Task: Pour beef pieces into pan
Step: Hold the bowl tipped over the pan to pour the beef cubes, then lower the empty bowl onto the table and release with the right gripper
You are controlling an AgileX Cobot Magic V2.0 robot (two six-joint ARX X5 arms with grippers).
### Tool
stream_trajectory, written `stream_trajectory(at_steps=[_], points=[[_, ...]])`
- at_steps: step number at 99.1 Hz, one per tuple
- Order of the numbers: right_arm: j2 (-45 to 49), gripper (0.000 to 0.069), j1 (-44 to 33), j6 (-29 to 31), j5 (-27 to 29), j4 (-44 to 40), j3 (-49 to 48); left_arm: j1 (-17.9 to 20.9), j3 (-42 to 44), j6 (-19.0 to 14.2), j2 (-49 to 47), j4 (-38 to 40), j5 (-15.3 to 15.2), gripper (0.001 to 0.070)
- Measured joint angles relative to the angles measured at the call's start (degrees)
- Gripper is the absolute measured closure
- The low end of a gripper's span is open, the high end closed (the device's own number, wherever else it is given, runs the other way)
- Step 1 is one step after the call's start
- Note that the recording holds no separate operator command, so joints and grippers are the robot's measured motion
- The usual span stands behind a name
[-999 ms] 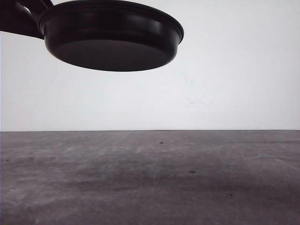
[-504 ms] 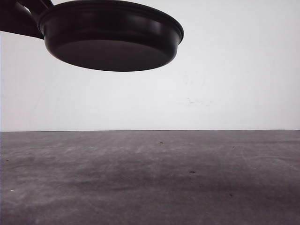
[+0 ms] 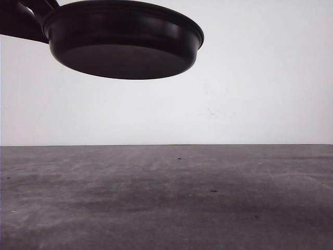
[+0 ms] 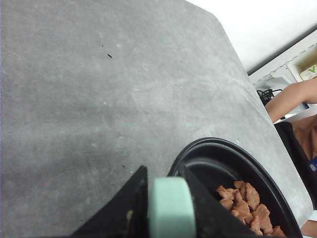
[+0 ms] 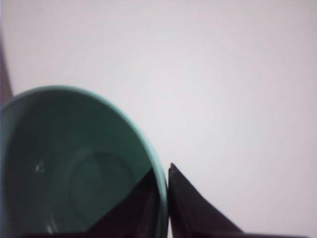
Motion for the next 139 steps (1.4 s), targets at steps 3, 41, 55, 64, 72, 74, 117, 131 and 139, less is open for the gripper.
stream_trajectory(at_steps=[3,41,55,64,72,74,117,131,139], points=[[0.00,0.0670,-1.62,3.82,2.05,-0.61,0.00,0.00,0.00,0.02,0.00,0.02,0.00,0.0653],[-2.97,0.0670,-29.94,63.76,-14.91,-37.77,0.00,0.00,0.00,0.09,0.00,0.02,0.90,0.0653],[0.50,0.0670,-43.76,80.52,-33.68,-47.89,0.00,0.00,0.00,0.11,0.00,0.15,0.92,0.0653],[3.34,0.0670,-50.40,84.46,-41.70,-50.21,-0.52,0.00,0.00,0.24,0.00,0.85,0.94,0.0653],[5.29,0.0670,-53.83,85.81,-46.23,-50.51,-2.16,0.00,0.00,0.35,-0.02,2.03,1.38,0.0653],[5.79,0.0670,-54.49,86.03,-47.23,-50.45,-2.69,0.00,0.00,0.35,-0.04,2.29,1.51,0.0653],[17.81,0.0670,-58.75,87.25,-51.76,-44.96,-11.02,0.00,0.00,0.48,-0.11,4.59,2.47,0.0653],[18.64,0.0592,-58.75,87.25,-51.78,-44.33,-11.02,0.00,0.00,0.50,-0.11,4.68,2.38,0.0653],[18.64,0.0472,-58.75,87.38,-51.78,-43.45,-11.02,0.00,0.00,0.59,-0.11,4.70,2.03,0.0653]])
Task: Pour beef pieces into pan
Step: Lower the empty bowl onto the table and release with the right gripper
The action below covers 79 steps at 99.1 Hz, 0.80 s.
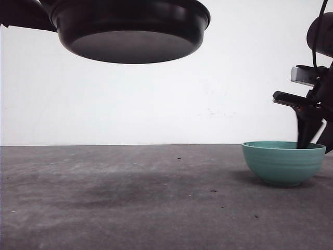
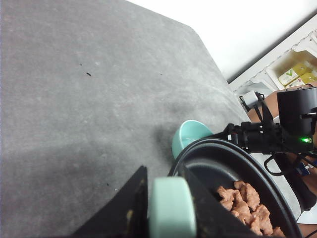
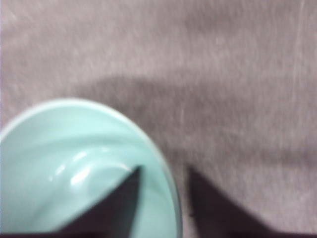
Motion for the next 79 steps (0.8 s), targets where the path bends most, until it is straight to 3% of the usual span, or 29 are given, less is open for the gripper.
stream_trajectory(at_steps=[8,28,47,79], points=[[0.00,0.0415,0.00,0.02,0.00,0.04,0.00,0.00,0.00,0.20,0.00,0.00,-1.44,0.0653],[-3.26,0.0377,-0.11,-0.13,0.02,0.07,0.00,0.04,0.00,1.55,0.52,0.13,-6.73,0.0653],[-15.85,0.0355,-0.07,-3.43,0.09,0.28,0.28,0.15,0.00,3.39,5.95,2.05,-11.32,0.0653],[-35.10,0.0354,1.73,-6.99,0.20,0.26,0.31,2.78,-0.22,3.65,21.42,14.69,-15.98,0.0653]])
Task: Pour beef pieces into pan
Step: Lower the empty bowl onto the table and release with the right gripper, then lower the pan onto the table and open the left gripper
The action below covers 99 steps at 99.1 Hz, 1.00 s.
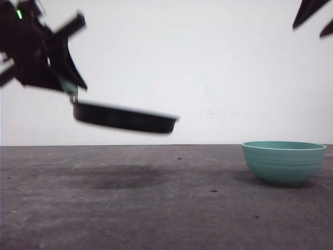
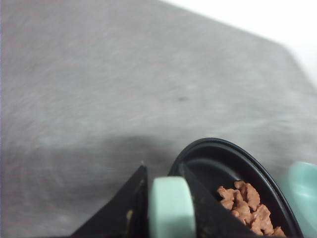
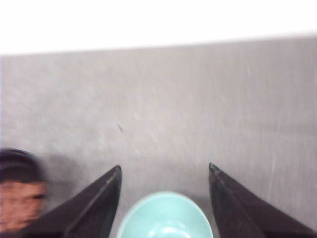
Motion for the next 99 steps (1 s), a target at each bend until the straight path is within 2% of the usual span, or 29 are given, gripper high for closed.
stream_trajectory(at_steps=[17,38,44,57,65,84,99], points=[[-4.50,0.0354,0.28,-0.59,0.09,-0.50,0.00,0.35,-0.17,0.37,7.98,3.87,-2.49,0.0653],[-6.19,0.0354,0.66,-0.81,0.09,-2.67,0.00,0.35,-0.22,0.35,11.26,6.43,-2.60,0.0642],[-6.19,0.0354,0.66,-0.85,0.09,-3.17,0.00,0.42,-0.22,0.26,11.32,6.29,-2.60,0.0589],[-6.19,0.0354,0.66,-0.94,0.09,-3.69,0.00,0.81,-0.22,0.26,11.32,4.81,-2.84,0.0384],[-6.19,0.0354,0.66,-0.96,0.09,-3.69,0.00,1.31,-0.22,0.31,11.32,3.98,-2.82,0.0312],[-6.16,0.0354,0.66,-1.01,0.09,-3.69,0.00,3.41,-0.22,1.29,10.29,0.39,-2.82,0.0276],[-6.16,0.0354,0.66,-1.77,0.09,-3.69,0.00,5.46,-0.22,4.85,2.25,-2.75,-2.84,0.0274]])
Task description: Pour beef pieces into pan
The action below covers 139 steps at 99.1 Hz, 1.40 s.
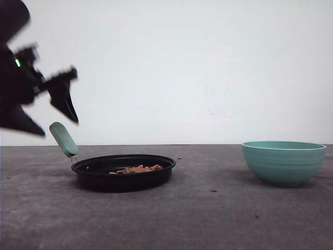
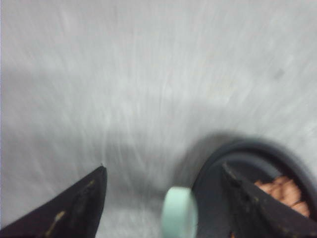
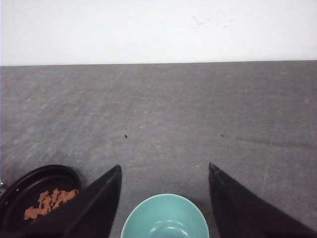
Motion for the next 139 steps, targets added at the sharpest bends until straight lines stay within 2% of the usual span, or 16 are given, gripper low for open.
stream_trajectory(at_steps=[13,27,41,51,77,88,93,100,106,111,116,121,139], points=[[0.00,0.0354,0.00,-0.33,0.00,0.00,0.00,0.90,0.00,3.69,-10.03,-4.44,-0.13,0.0274],[-0.02,0.0345,0.04,-0.37,-0.28,-0.20,0.00,0.11,0.00,5.42,-21.09,-9.94,1.01,0.0274],[-0.20,0.0267,0.96,-0.50,-0.28,-2.29,0.00,-2.69,0.00,6.03,-31.41,-13.88,3.19,0.0274],[-1.11,0.0237,1.99,-0.52,-0.31,-4.11,0.00,-4.57,0.00,6.45,-36.87,-16.72,3.30,0.0274],[-4.39,0.0230,4.94,-0.57,-0.31,-4.44,0.00,-6.05,0.00,6.62,-43.10,-26.77,3.28,0.0274],[-4.63,0.0230,5.35,-0.61,-0.39,-4.00,0.00,-6.05,0.00,6.62,-43.60,-27.93,3.28,0.0277],[-4.61,0.0232,5.33,-0.66,-0.39,-4.07,0.00,-6.05,0.00,6.67,-43.67,-27.98,3.28,0.0305],[-4.55,0.0303,5.33,-0.66,-0.39,-4.09,0.00,-6.05,0.00,6.67,-43.69,-28.39,3.28,0.0437],[-4.55,0.0425,5.33,-0.66,-0.37,-4.13,0.00,-6.05,0.00,6.64,-43.74,-28.92,3.28,0.0586],[-4.55,0.0531,5.33,-0.68,-0.37,-4.26,0.00,-6.05,0.00,6.64,-43.74,-29.29,3.28,0.0649],[-4.55,0.0601,5.33,-0.70,-0.39,-4.37,0.00,-6.05,0.00,6.64,-43.74,-29.40,3.28,0.0677],[-4.55,0.0635,5.33,-0.70,-0.42,-4.46,0.00,-6.05,0.00,6.64,-43.74,-29.40,3.28,0.0689],[-4.55,0.0663,5.33,-0.70,-0.50,-5.44,0.00,-6.05,0.00,6.64,-43.74,-29.35,3.28,0.0695]])
